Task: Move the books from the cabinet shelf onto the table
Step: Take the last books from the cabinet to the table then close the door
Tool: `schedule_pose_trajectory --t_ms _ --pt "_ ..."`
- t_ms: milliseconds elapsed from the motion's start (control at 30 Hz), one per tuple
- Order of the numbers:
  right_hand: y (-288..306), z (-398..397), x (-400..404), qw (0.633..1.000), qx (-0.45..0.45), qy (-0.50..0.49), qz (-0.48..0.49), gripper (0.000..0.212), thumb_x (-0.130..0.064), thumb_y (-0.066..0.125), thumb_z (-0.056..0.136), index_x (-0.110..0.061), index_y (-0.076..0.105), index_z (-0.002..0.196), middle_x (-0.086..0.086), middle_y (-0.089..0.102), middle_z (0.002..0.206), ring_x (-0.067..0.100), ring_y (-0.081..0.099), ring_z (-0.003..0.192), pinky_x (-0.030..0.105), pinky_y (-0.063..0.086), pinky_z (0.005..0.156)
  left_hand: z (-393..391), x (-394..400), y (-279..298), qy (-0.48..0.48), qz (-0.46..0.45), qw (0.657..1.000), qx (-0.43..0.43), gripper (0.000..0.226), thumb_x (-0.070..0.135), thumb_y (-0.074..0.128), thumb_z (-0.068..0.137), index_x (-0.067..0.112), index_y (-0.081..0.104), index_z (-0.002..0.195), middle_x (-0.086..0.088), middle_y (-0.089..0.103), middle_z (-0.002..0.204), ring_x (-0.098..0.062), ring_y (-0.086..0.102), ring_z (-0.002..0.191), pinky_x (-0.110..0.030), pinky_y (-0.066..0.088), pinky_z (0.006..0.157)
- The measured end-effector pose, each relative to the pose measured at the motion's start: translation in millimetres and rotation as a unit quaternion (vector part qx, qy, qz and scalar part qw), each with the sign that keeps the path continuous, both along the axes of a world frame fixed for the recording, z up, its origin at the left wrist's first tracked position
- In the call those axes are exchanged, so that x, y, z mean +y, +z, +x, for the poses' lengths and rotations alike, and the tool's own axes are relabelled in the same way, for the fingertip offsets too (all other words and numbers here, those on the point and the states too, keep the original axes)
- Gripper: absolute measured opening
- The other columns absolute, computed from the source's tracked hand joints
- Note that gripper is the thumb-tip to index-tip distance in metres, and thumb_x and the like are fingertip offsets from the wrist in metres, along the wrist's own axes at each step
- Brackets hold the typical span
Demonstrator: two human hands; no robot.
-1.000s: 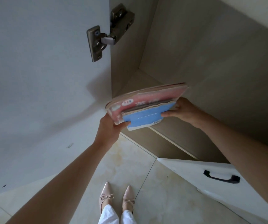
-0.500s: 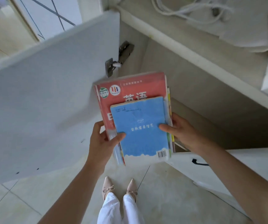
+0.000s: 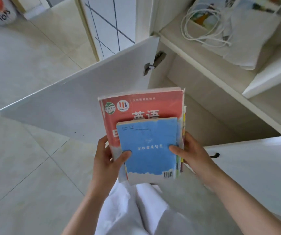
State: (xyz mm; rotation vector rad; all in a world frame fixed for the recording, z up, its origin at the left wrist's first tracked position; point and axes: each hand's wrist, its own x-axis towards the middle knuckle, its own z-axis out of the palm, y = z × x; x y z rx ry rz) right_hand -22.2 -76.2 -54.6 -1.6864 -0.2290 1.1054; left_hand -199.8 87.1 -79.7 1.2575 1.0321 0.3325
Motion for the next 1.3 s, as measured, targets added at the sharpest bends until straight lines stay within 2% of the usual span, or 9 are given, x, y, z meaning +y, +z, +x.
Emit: schedule_pose_trajectory --t_ms 167,300,367,500,667,833,1000,1133,1300 --pt "20.5 -12.7 -4.7 0.998 0.002 0.069 0.002 0.031 -0.023 0.068 0.086 -0.025 0.056 0.115 -0.005 0.069 0.115 0.016 0.069 0.101 0.046 0.056 0.086 -29.2 -32.2 24.5 0.087 -0.001 0.996 -0.010 0.054 0.003 0.074 0.080 0.024 0.051 0.123 0.003 0.074 0.103 -0.016 0.072 0.091 -0.026 0.056 0.069" --pt "30.3 -19.7 -0.3 0.987 -0.016 0.157 -0.022 0.027 -0.026 0.066 0.087 -0.027 0.058 0.113 -0.008 0.070 0.112 0.015 0.069 0.101 0.046 0.054 0.091 -50.2 -60.8 36.7 0.188 -0.024 0.982 -0.014 0.051 0.007 0.077 0.078 0.026 0.055 0.120 0.005 0.074 0.104 -0.016 0.073 0.090 -0.026 0.057 0.065" --pt "36.3 -28.1 5.6 0.980 -0.025 0.193 -0.030 0.025 -0.030 0.067 0.086 -0.026 0.059 0.110 -0.008 0.071 0.109 0.015 0.069 0.099 0.046 0.054 0.091 -63.9 -76.6 40.8 0.237 -0.038 0.970 -0.023 0.047 0.008 0.076 0.079 0.028 0.057 0.116 0.005 0.075 0.103 -0.018 0.073 0.091 -0.033 0.058 0.069" --pt "49.7 -63.6 20.9 0.959 -0.007 0.281 -0.026 0.032 -0.034 0.067 0.085 -0.029 0.056 0.115 -0.011 0.068 0.110 0.010 0.068 0.096 0.028 0.055 0.077 -107.8 -110.1 49.3 0.337 -0.055 0.940 -0.030 0.043 0.009 0.075 0.080 0.024 0.059 0.117 0.001 0.074 0.105 -0.023 0.072 0.095 -0.041 0.059 0.077" --pt "62.1 -132.4 40.6 0.910 -0.021 0.414 -0.009 0.019 -0.036 0.061 0.090 -0.041 0.054 0.106 -0.013 0.068 0.108 0.002 0.069 0.089 0.018 0.055 0.062 -169.6 -152.7 58.5 0.507 -0.035 0.861 0.002 0.051 0.014 0.077 0.080 0.024 0.052 0.122 0.000 0.073 0.106 -0.020 0.072 0.094 -0.042 0.060 0.079" --pt "74.8 -223.1 53.2 0.822 -0.077 0.563 -0.024 0.047 -0.027 0.060 0.092 -0.035 0.045 0.136 -0.018 0.060 0.105 0.009 0.066 0.092 0.029 0.059 0.063 -236.0 -200.3 68.0 0.643 -0.017 0.766 0.021 0.043 0.015 0.075 0.082 0.024 0.052 0.117 0.003 0.069 0.106 -0.015 0.070 0.092 -0.034 0.060 0.073" --pt "75.6 -320.0 45.2 0.759 -0.105 0.642 -0.011 0.046 -0.018 0.060 0.093 -0.030 0.049 0.135 -0.014 0.058 0.093 0.005 0.063 0.080 0.015 0.047 0.047 -305.4 -245.5 71.4 0.727 -0.018 0.686 0.024 0.041 0.016 0.075 0.082 0.023 0.054 0.116 0.007 0.068 0.103 -0.010 0.069 0.087 -0.023 0.056 0.062" --pt "76.9 -409.5 26.3 0.718 -0.106 0.688 -0.006 0.040 -0.017 0.058 0.094 -0.034 0.053 0.129 -0.006 0.060 0.090 0.010 0.066 0.078 0.020 0.049 0.048 -371.6 -283.1 75.5 0.777 -0.030 0.629 0.002 0.037 0.014 0.074 0.083 0.024 0.053 0.112 0.008 0.068 0.097 -0.006 0.070 0.074 -0.017 0.052 0.051" --pt "72.3 -515.7 1.4 0.668 -0.132 0.733 0.001 0.036 -0.023 0.058 0.093 -0.035 0.053 0.126 0.001 0.057 0.089 0.015 0.068 0.079 0.025 0.052 0.050 -457.6 -321.6 80.3 0.815 -0.026 0.579 0.013 0.037 0.022 0.074 0.083 0.027 0.052 0.113 0.008 0.068 0.100 -0.014 0.070 0.084 -0.026 0.057 0.058"
